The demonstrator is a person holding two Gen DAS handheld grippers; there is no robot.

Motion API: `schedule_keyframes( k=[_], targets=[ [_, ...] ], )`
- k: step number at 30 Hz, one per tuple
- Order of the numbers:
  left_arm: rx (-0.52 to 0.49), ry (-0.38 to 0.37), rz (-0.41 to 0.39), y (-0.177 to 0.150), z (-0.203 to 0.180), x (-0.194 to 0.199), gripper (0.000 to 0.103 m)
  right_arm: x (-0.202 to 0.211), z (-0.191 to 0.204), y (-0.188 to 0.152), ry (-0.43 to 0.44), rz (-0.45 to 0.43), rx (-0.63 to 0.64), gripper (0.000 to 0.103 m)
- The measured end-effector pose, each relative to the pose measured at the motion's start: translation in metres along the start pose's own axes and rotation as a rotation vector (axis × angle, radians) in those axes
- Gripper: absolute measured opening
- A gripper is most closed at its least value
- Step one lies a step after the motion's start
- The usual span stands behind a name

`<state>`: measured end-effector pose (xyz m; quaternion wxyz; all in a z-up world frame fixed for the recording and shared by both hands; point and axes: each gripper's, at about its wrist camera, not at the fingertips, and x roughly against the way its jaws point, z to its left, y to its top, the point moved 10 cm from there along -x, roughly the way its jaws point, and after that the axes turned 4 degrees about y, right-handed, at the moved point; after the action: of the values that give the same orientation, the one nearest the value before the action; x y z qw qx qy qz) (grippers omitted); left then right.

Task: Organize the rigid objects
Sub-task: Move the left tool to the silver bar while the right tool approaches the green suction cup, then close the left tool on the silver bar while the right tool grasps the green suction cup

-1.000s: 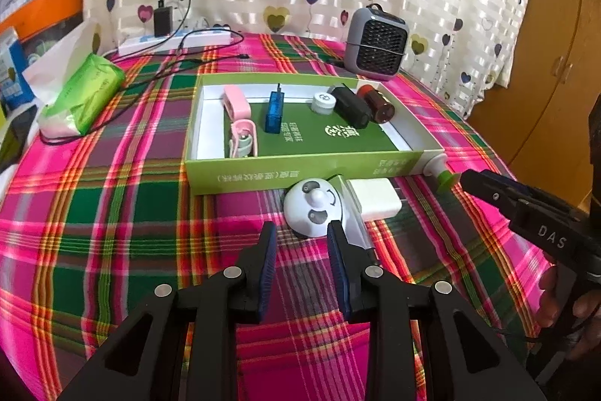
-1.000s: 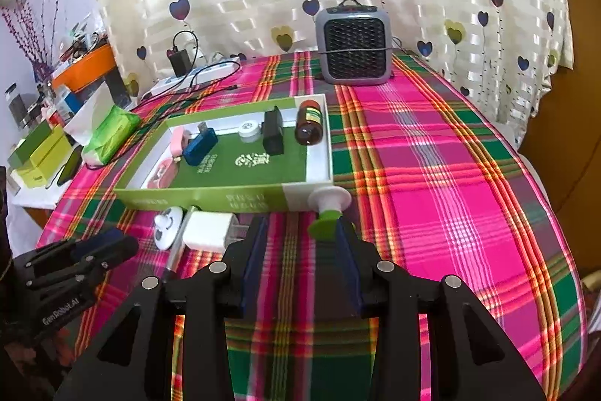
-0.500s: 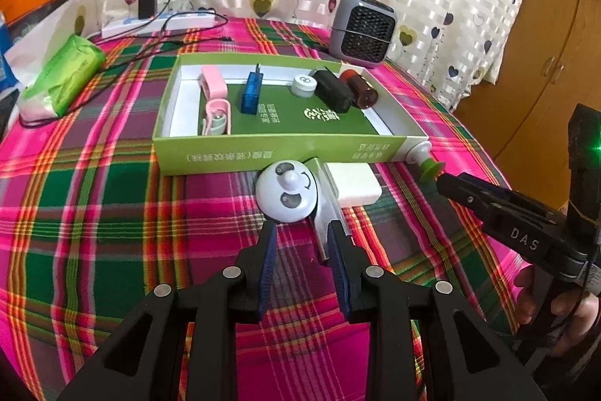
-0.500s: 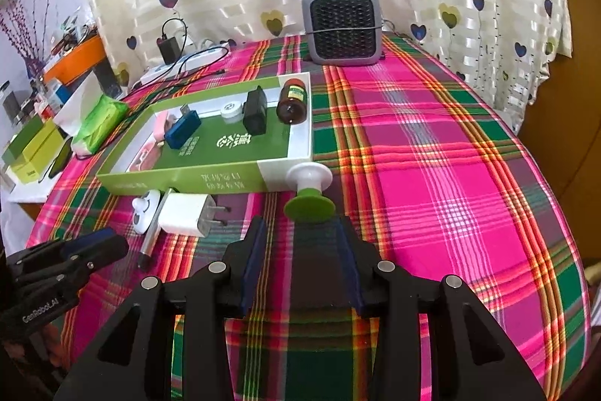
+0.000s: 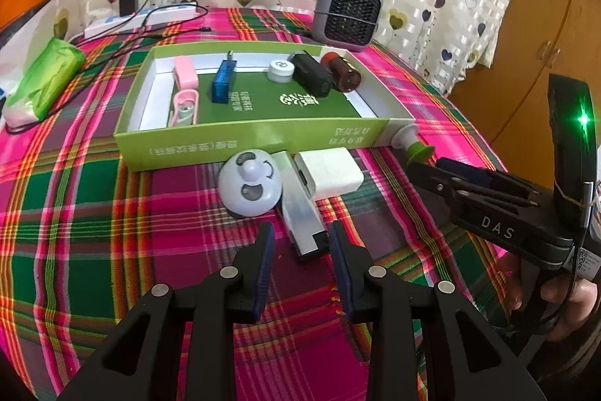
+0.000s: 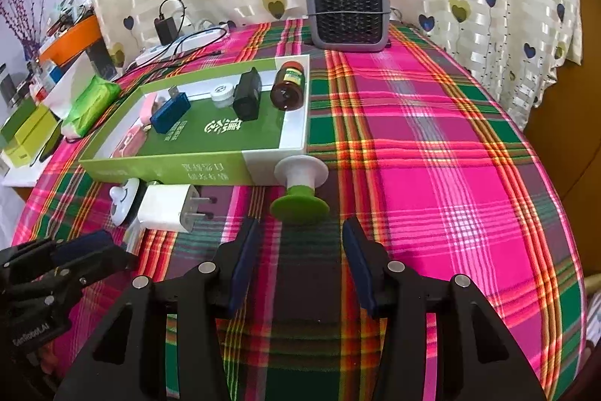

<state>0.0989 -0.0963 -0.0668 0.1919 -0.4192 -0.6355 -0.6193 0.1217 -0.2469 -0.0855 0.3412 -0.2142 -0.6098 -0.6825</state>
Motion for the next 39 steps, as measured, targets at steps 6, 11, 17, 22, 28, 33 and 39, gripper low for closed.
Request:
schedule_keyframes(
  k=[6,11,17,22,28,33,39],
  targets=[
    [-0.028,0.055,0.016,0.002,-0.003,-0.008,0.030,-0.005,0.004,0.001,-0.013,0.019,0.042,0.047],
    [-0.056,0.101,0.023,0.005,-0.004,-0.013,0.030,-0.008,0.002,0.002,-0.019,0.031,0.048,0.047],
    [-0.089,0.154,0.027,0.010,-0.002,-0.018,0.030,-0.013,-0.002,0.004,-0.040,0.050,0.054,0.047],
    [-0.094,0.149,0.022,0.010,0.000,-0.018,0.030,-0.016,-0.003,0.006,-0.045,0.057,0.066,0.047],
    [-0.100,0.144,0.022,0.009,-0.001,-0.018,0.030,-0.018,-0.004,0.008,-0.056,0.060,0.067,0.047],
    [-0.089,0.133,0.022,0.009,0.000,-0.017,0.027,-0.019,-0.007,0.009,-0.052,0.057,0.055,0.047],
    [-0.059,0.106,0.022,0.006,0.004,-0.013,0.024,-0.017,-0.008,0.010,-0.038,0.050,0.033,0.046]
  ],
)
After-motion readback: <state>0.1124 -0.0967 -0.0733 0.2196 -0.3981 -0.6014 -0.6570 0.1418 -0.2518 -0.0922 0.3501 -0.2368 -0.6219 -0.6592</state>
